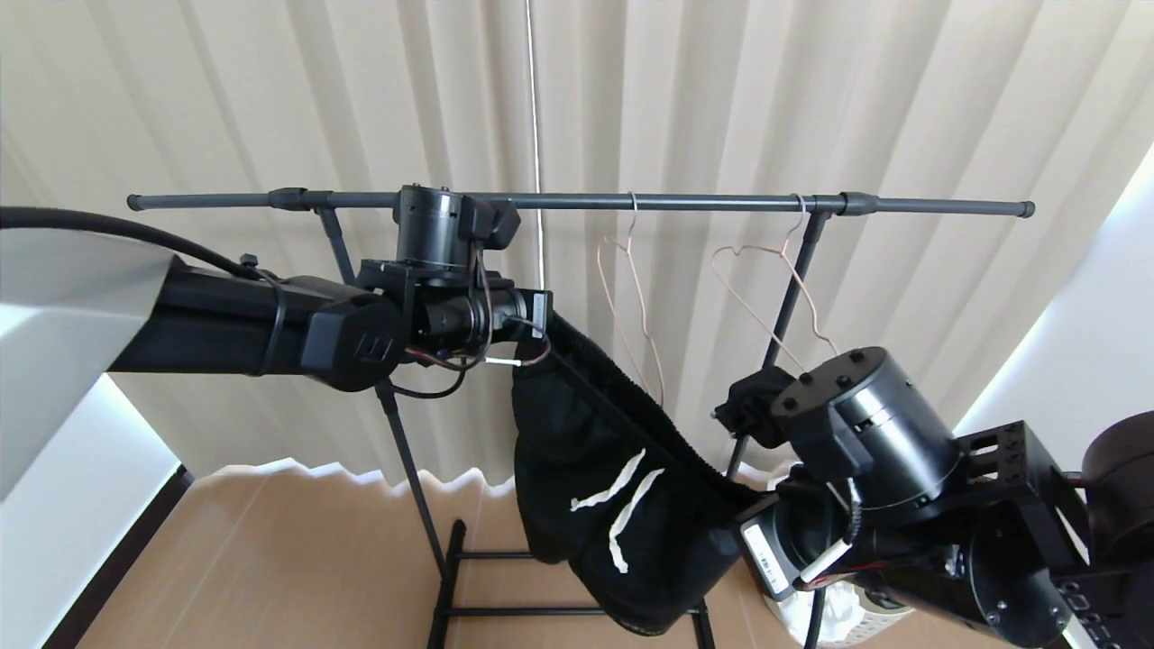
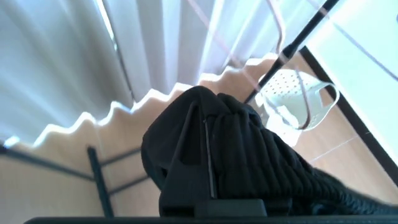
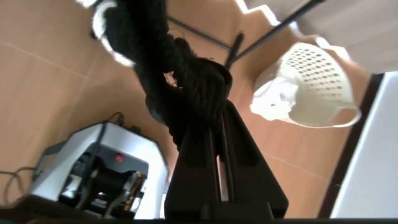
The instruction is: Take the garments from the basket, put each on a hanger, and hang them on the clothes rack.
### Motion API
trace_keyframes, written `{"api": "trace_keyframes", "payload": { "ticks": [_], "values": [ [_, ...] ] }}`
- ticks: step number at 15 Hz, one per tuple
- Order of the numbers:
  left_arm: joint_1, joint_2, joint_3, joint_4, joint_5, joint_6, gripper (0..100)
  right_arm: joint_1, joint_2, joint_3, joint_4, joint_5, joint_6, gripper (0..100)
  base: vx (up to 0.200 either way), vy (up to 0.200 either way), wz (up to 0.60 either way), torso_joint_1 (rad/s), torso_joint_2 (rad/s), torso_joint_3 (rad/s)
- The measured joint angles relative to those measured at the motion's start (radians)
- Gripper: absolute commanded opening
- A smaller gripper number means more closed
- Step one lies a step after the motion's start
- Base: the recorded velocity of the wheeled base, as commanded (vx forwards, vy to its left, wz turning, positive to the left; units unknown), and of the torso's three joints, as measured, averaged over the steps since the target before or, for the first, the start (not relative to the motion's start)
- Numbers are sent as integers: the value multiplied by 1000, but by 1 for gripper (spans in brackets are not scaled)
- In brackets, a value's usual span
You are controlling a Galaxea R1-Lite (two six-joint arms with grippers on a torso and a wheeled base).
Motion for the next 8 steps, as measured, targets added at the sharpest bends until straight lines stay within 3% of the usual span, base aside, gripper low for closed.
{"api": "trace_keyframes", "payload": {
  "ticks": [4, 8],
  "values": [
    [-6, 97, -144, -1, -86, 5, 0, 96, 100, -88, 2, 22, 146, 0, 0, 0, 0, 0, 0, 0],
    [-12, 143, -197, -2, -178, 2, 0, 127, 175, -171, -2, 74, 225, 0, 0, 0, 0, 0, 0, 0]
  ]
}}
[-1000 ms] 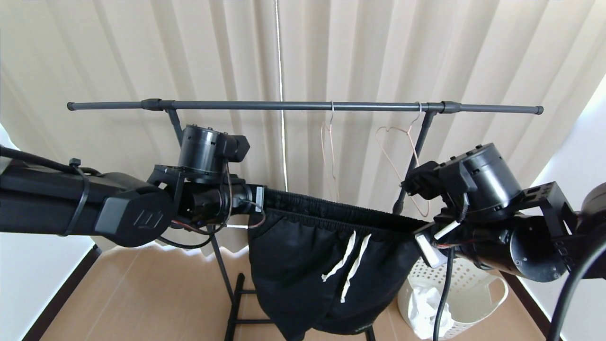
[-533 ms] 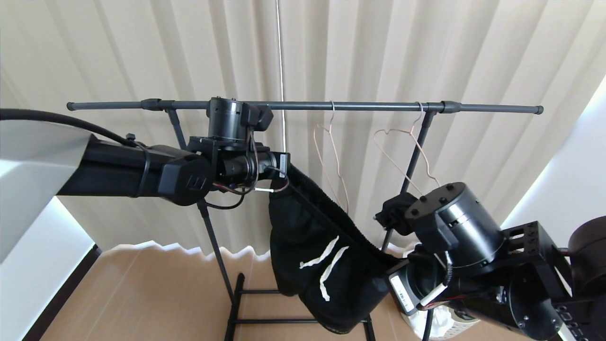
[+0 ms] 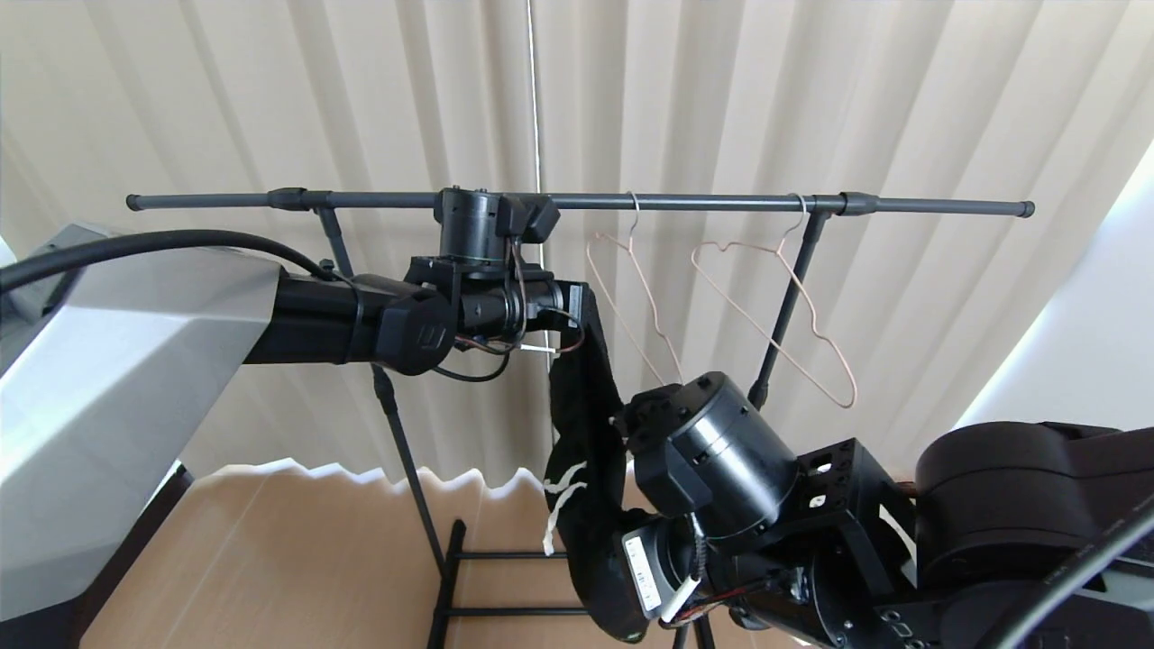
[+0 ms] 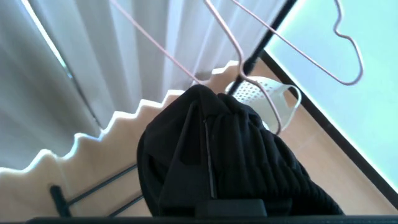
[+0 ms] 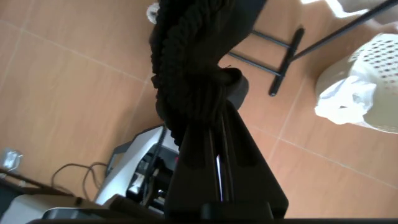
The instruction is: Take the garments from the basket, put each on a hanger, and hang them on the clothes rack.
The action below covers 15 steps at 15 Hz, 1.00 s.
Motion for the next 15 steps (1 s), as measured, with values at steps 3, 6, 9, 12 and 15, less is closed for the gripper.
{"api": "trace_keyframes", "payload": {
  "ticks": [3, 6, 9, 12, 15],
  "values": [
    [-13, 9, -7, 0, -3, -2, 0, 14, 20, -15, 1, 9, 26, 0, 0, 0, 0, 0, 0, 0],
    [-11, 9, -8, 5, 0, -1, 0, -4, 20, -8, 3, 1, 27, 0, 0, 0, 0, 0, 0, 0],
    [10, -5, 9, 38, 8, 3, 0, -72, 8, -2, 8, -30, 19, 0, 0, 0, 0, 0, 0, 0],
    [47, -63, 42, 176, 18, 14, 0, -184, 9, -29, 5, -80, -8, 0, 0, 0, 0, 0, 0, 0],
    [64, -139, 152, 198, 36, 79, 0, -285, 35, -131, 4, -110, -19, 0, 0, 0, 0, 0, 0, 0]
  ]
}}
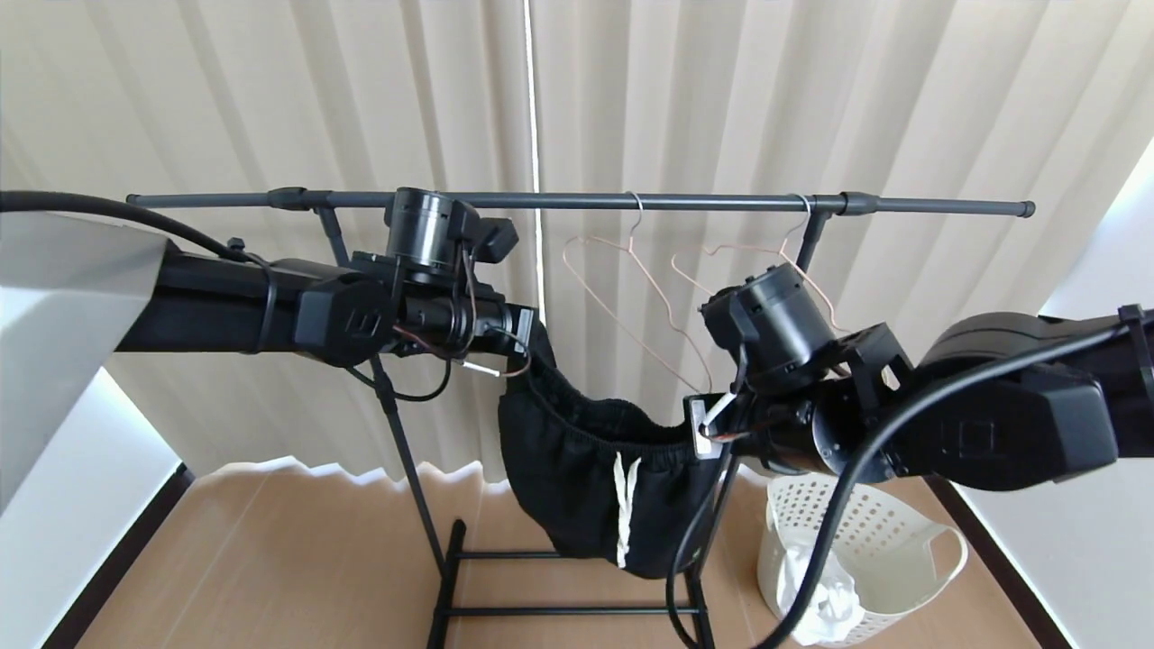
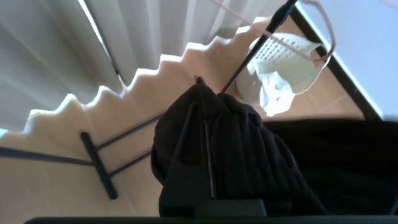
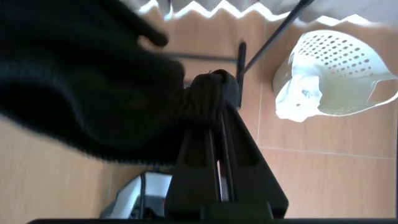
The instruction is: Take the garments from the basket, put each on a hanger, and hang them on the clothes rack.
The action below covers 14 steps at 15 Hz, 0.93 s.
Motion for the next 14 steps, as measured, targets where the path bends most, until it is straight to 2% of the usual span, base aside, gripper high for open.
{"api": "trace_keyframes", "payload": {
  "ticks": [5, 9, 10, 14],
  "values": [
    [-9, -119, 243, -4, 105, 29, 0, -71, 88, -229, 8, -5, -3, 0, 0, 0, 0, 0, 0, 0],
    [-71, -191, 404, -5, 139, 15, 0, -80, 186, -408, 7, -3, -3, 0, 0, 0, 0, 0, 0, 0],
    [-100, -206, 437, -5, 147, -1, 0, -80, 215, -456, 6, -3, -3, 0, 0, 0, 0, 0, 0, 0],
    [-264, -230, 512, -6, 154, -144, 0, -74, 332, -663, 7, 0, 0, 0, 0, 0, 0, 0, 0, 0]
  ]
}}
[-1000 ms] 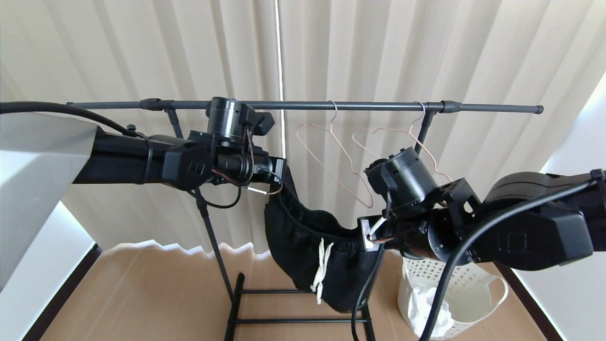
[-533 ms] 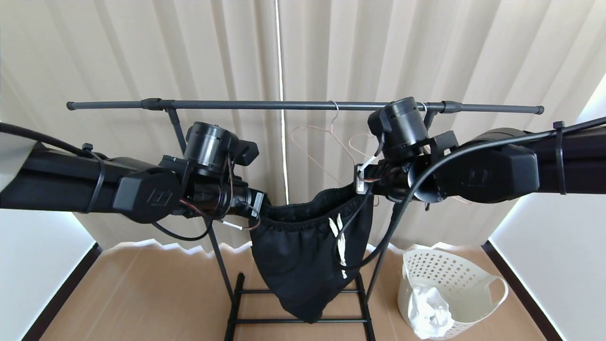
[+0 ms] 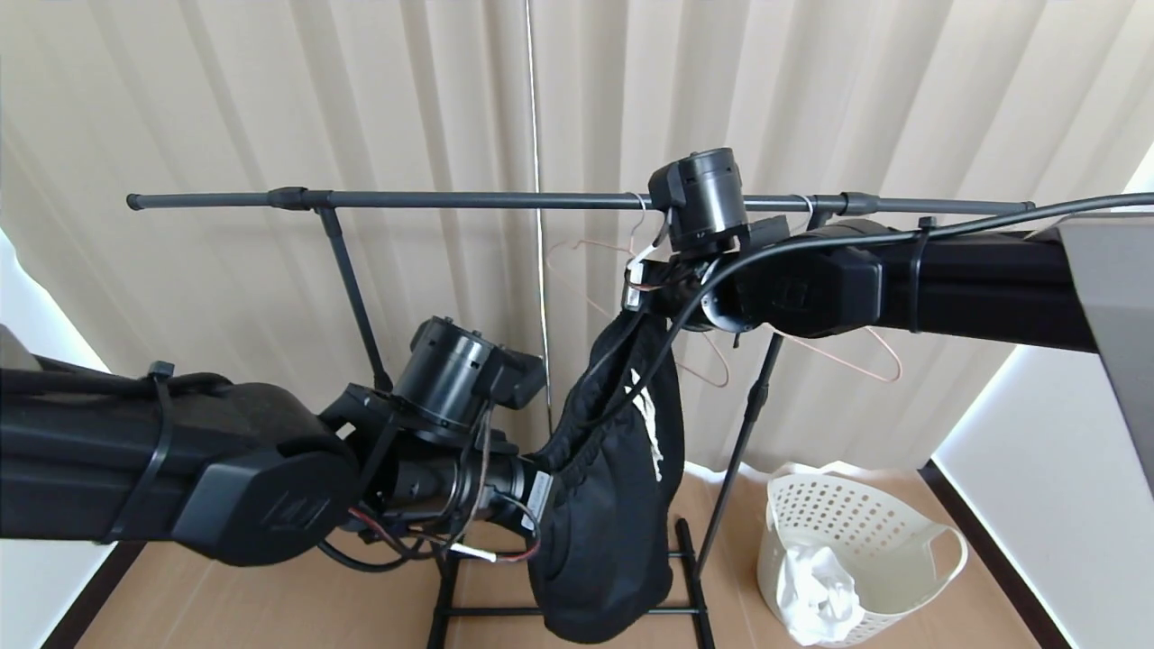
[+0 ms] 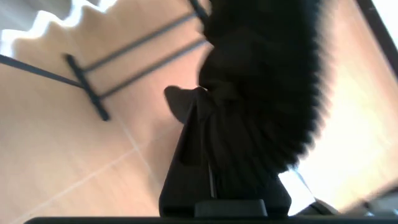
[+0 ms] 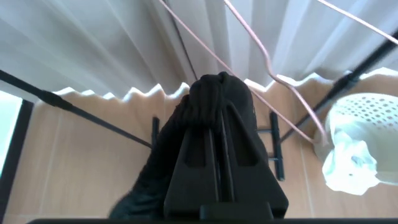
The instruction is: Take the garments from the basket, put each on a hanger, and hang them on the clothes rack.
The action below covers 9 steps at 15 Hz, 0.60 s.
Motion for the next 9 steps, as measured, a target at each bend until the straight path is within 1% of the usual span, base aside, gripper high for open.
{"api": "trace_keyframes", "payload": {
  "ticks": [2, 3, 4, 5, 6, 7, 9],
  "values": [
    [-78, 7, 9, -11, 1, -86, 0, 10, 51, -53, -10, 3, 0, 0, 0, 0, 0, 0, 0, 0],
    [-116, 17, 9, -34, 1, -136, 0, 17, 70, -62, -13, 5, 3, 0, 0, 0, 0, 0, 0, 0],
    [-142, 26, 9, -66, 1, -162, 0, 20, 82, -68, -24, 6, 9, 0, 0, 0, 0, 0, 0, 0],
    [-161, 35, 7, -103, 10, -179, 0, 22, 89, -71, -31, 5, 15, 0, 0, 0, 0, 0, 0, 0],
    [-176, 44, 7, -117, 37, -183, 0, 23, 93, -71, -29, 5, 26, 0, 0, 0, 0, 0, 0, 0],
    [-184, 51, 8, -127, 79, -184, 0, 23, 95, -72, -21, 7, 36, 0, 0, 0, 0, 0, 0, 0],
    [-189, 57, 21, -130, 117, -184, 0, 23, 89, -73, -20, 7, 41, 0, 0, 0, 0, 0, 0, 0]
  ]
}}
